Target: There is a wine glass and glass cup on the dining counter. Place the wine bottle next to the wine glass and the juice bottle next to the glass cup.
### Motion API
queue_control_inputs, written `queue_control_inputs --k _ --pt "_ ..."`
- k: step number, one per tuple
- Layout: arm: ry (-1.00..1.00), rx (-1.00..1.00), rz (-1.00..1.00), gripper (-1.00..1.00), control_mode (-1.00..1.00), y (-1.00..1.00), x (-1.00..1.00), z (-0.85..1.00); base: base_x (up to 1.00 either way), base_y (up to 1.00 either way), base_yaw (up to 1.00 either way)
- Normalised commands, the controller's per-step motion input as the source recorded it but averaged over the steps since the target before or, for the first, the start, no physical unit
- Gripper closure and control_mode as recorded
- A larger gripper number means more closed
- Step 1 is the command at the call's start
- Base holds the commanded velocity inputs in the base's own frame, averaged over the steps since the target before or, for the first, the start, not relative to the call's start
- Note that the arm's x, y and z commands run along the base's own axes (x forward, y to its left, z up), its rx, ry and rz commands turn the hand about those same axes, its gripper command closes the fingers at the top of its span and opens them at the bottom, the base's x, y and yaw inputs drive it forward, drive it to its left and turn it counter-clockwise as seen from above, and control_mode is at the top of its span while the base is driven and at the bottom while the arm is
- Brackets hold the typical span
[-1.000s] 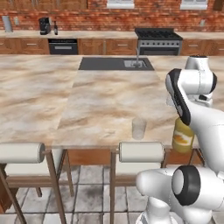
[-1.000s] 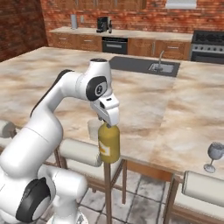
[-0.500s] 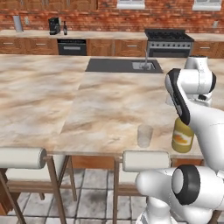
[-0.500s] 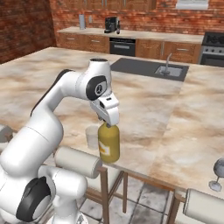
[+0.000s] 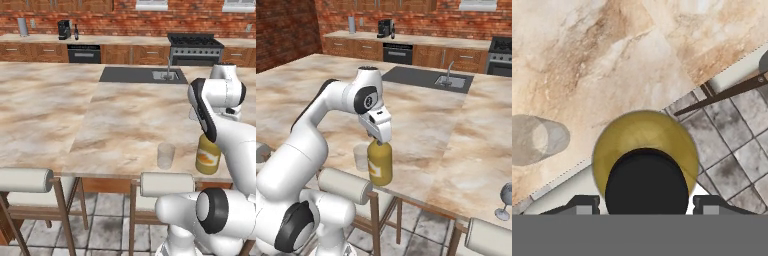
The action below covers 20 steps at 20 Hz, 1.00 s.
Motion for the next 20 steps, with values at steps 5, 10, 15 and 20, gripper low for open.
queue_control_inputs --k 5,10,15,20 --pt "0.00 0.00 0.00 1.00 1.00 0.00 0.00 0.00 0.00 0.01 0.00" --pt "0.00 0.00 0.00 1.00 1.00 0.00 0.00 0.00 0.00 0.00 0.00" --pt "0.00 0.01 0.09 1.00 -1.00 -0.15 0.09 0.00 0.03 -0.05 0.03" --pt "-0.07 0.06 0.30 1.00 -1.00 -0.26 0.33 0.00 0.00 0.00 0.00"
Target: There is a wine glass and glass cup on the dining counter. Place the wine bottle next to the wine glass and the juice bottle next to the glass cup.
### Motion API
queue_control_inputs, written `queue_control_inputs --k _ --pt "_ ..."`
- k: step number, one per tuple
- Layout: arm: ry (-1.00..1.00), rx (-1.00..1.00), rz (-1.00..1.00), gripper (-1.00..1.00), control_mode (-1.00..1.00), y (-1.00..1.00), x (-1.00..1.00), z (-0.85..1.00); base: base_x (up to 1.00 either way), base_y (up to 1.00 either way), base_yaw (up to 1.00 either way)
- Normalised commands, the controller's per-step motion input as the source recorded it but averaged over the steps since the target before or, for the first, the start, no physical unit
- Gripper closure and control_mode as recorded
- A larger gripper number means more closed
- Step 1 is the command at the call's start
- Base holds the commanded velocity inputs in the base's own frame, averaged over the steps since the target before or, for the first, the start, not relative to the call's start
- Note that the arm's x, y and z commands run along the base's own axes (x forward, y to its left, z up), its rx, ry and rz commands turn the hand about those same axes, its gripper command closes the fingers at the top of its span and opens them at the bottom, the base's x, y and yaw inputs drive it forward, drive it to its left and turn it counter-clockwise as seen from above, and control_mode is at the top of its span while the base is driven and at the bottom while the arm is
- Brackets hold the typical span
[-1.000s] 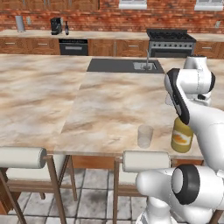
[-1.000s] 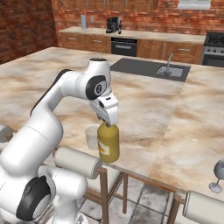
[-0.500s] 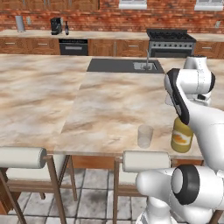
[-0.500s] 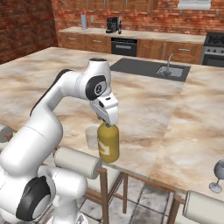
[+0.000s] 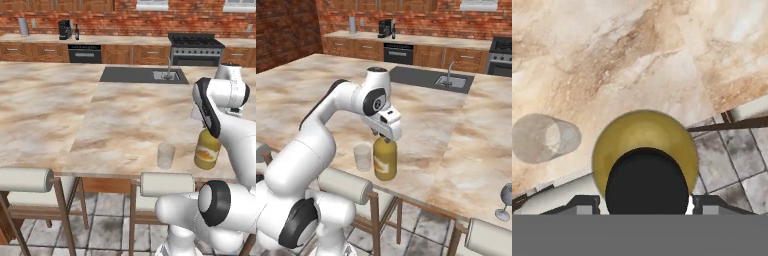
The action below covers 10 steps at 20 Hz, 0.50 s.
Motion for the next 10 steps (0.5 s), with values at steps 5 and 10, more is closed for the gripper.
queue_control_inputs --k 5,10 --pt "-0.04 0.08 0.36 1.00 -1.00 -0.18 0.44 0.00 0.00 0.00 0.00" --pt "0.00 0.01 0.31 1.00 -1.00 0.00 0.44 -0.10 0.00 0.00 0.00"
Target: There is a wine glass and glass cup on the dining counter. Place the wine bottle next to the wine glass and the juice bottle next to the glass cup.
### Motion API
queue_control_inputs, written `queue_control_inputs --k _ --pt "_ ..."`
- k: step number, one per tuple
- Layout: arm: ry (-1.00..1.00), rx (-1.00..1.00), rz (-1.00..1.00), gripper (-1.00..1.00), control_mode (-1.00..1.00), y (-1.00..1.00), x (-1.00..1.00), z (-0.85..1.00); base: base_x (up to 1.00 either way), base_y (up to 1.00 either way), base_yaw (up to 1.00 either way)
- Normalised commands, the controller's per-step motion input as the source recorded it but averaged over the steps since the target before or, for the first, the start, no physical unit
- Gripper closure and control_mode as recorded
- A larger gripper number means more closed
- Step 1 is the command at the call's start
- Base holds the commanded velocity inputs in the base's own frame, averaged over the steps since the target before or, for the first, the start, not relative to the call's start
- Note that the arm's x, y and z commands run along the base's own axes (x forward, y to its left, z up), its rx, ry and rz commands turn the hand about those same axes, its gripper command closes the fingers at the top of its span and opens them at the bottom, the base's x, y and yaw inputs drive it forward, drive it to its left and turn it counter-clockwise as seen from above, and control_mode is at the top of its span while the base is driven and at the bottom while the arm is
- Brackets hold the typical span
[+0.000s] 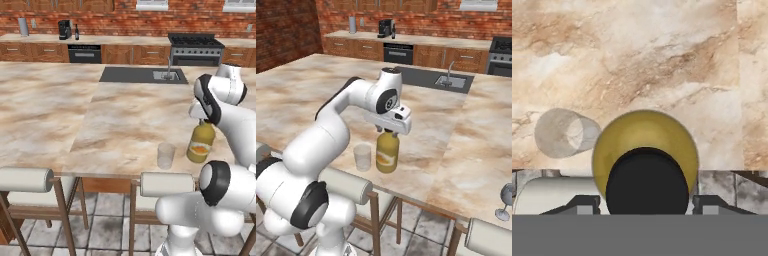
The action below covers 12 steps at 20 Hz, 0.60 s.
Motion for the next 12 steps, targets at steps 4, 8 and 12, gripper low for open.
queue_control_inputs --k 4,8,12 --pt "0.01 -0.01 0.23 1.00 -1.00 0.00 0.33 -0.15 0.00 0.00 0.00" --pt "0.00 -0.05 0.17 1.00 -1.00 0.00 0.24 -0.15 0.00 0.00 0.00" --pt "0.00 -0.08 0.11 1.00 -1.00 0.00 0.14 -0.22 0.00 0.00 0.00"
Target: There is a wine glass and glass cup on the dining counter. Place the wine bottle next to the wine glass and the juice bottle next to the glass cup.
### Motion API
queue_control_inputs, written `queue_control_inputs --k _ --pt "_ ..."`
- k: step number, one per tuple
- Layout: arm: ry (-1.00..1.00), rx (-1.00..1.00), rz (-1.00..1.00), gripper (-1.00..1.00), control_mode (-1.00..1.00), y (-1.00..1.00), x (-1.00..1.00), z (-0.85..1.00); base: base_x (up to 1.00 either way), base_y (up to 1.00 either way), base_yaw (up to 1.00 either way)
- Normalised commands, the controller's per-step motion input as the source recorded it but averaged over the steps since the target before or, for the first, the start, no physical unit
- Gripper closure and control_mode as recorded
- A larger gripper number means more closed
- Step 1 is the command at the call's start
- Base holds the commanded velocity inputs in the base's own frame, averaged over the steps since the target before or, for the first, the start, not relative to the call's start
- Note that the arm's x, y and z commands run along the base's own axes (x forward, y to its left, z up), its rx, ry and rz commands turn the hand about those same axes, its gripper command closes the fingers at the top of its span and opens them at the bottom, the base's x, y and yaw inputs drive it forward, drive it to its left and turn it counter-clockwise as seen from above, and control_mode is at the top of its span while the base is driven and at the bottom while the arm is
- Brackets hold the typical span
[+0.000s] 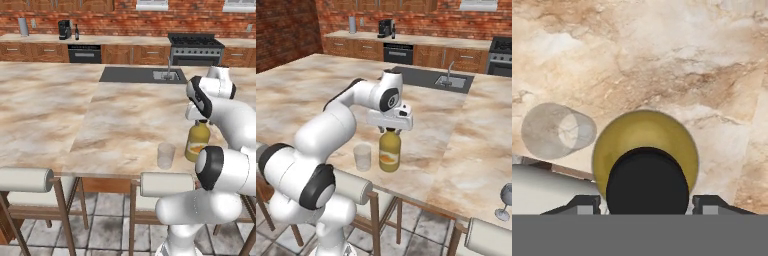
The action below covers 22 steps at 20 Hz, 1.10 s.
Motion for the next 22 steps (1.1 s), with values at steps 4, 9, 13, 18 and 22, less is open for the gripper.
queue_control_inputs --k 4,9,13,18,22 --pt "0.00 -0.07 0.08 1.00 -1.00 0.00 0.16 -0.26 0.00 0.00 0.00" --pt "0.00 -0.03 0.03 1.00 -1.00 0.03 0.17 -0.24 0.00 0.00 0.00" --pt "0.00 0.00 0.01 1.00 -1.00 0.04 0.16 -0.16 0.00 0.00 0.00" --pt "0.00 0.00 0.01 1.00 -1.00 0.03 0.14 -0.12 0.00 0.00 0.00" --pt "0.00 0.00 0.00 1.00 -1.00 0.01 0.15 -0.06 0.00 0.00 0.00"
